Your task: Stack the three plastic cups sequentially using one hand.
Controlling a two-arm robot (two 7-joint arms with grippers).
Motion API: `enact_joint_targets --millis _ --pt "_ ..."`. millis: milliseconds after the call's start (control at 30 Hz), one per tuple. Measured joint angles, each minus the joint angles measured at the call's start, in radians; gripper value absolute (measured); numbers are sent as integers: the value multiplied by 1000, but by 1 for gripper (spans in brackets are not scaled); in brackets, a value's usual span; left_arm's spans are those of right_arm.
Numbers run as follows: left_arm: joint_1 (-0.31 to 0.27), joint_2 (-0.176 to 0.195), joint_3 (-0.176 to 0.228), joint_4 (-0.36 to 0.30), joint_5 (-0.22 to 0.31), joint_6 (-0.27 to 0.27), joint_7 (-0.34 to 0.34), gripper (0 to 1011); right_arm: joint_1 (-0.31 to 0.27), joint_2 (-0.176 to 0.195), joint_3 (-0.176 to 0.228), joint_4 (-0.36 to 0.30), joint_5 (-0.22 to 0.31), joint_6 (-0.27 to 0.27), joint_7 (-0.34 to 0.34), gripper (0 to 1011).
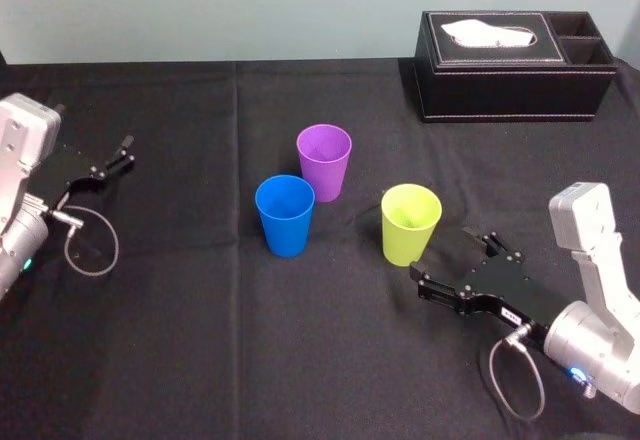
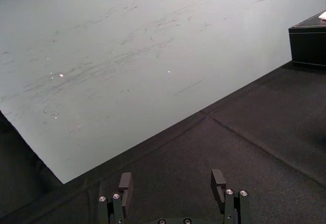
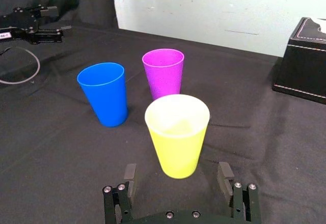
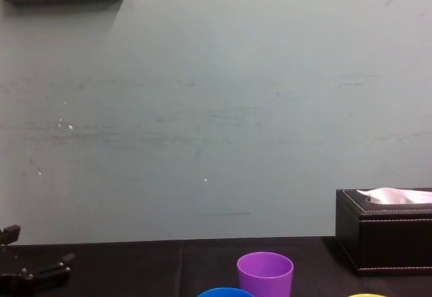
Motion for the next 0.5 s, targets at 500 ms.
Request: enact_joint_targets --millis 500 --pt "0 0 0 0 0 0 0 1010 75 -76 -15 63 -52 21 24 1003"
